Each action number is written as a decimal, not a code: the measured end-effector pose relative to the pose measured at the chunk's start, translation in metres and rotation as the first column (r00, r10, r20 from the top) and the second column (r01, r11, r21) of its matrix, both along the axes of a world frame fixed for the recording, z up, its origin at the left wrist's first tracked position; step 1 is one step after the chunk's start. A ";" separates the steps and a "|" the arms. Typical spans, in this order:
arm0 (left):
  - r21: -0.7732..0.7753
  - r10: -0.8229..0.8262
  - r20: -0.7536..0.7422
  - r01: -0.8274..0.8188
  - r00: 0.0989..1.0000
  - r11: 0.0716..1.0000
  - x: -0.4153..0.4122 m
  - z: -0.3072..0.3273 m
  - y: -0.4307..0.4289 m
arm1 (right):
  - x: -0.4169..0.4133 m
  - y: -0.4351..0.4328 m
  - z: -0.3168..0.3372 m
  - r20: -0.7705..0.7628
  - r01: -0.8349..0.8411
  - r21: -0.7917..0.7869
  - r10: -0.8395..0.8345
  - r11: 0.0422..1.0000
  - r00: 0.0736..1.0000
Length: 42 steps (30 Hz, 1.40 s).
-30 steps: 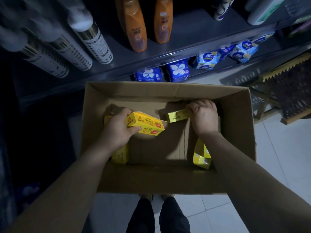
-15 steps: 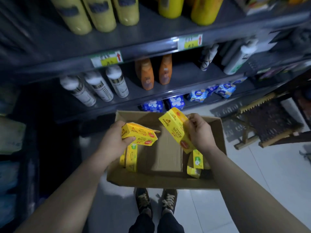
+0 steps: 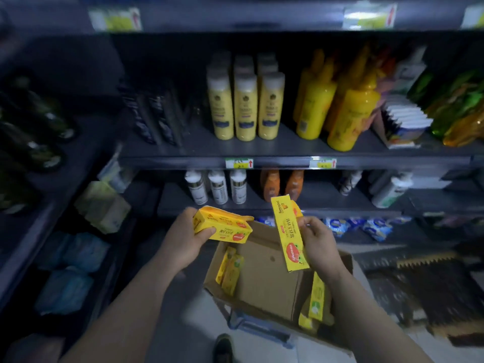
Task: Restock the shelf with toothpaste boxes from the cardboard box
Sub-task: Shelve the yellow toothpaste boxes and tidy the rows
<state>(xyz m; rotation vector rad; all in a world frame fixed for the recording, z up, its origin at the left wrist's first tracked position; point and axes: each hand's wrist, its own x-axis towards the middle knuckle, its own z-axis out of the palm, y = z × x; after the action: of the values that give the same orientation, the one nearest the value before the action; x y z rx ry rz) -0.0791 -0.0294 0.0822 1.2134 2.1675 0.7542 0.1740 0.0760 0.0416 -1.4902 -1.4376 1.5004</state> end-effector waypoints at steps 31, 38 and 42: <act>0.591 0.882 0.038 -0.722 0.470 0.359 0.035 0.200 -0.551 | -0.199 -0.400 0.258 -0.215 -0.836 0.457 0.950 0.303 0.226; 0.675 0.927 0.269 -0.738 0.262 0.013 0.078 0.237 -0.717 | -0.218 -0.567 0.298 -0.211 -0.827 0.535 0.975 0.173 0.068; 0.700 0.943 0.301 -0.704 0.141 -0.118 0.109 0.248 -0.795 | -0.223 -0.648 0.316 -0.232 -0.829 0.549 0.972 0.108 -0.026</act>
<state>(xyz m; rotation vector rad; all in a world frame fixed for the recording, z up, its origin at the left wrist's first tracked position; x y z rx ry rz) 0.0303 -0.8248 0.3301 -0.2904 2.9101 2.3585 -0.0489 -0.5721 0.3572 0.5099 -2.1960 2.0300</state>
